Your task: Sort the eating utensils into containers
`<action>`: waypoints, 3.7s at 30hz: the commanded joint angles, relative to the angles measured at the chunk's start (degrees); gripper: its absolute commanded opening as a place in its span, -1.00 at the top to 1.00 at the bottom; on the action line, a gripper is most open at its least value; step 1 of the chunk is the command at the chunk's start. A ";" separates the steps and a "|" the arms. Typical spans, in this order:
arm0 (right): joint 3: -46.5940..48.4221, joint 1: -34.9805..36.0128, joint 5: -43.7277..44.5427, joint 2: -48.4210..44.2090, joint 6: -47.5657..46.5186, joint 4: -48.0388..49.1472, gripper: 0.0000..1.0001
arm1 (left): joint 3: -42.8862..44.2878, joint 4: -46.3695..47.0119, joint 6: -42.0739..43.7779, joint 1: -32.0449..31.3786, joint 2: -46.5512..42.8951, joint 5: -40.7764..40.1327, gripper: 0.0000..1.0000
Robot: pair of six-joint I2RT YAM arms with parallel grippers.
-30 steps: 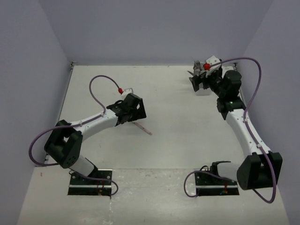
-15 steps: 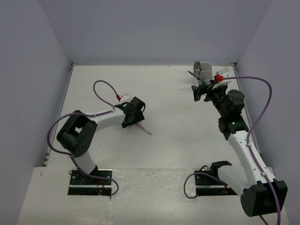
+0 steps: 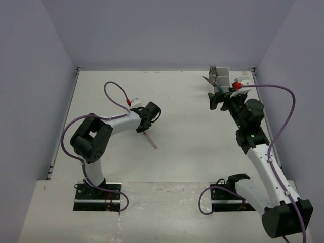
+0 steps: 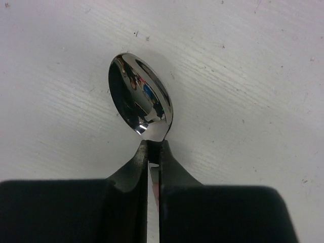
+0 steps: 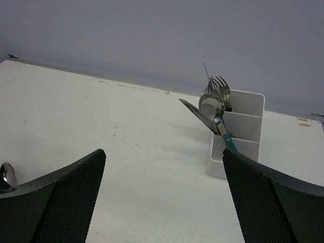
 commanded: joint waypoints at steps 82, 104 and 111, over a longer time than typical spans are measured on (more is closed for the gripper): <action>26.45 -17.35 -39.95 41.64 -23.43 7.22 1.00 | -14.73 14.11 27.01 8.89 -39.93 -1.43 -1.00; 43.25 -23.86 -51.22 61.96 -35.38 -0.77 0.93 | -11.47 14.20 26.83 9.42 -35.79 -1.08 -1.00; 40.79 -25.09 -52.72 62.40 -36.08 -2.88 0.85 | -11.38 14.37 27.71 9.59 -36.50 -2.58 -1.00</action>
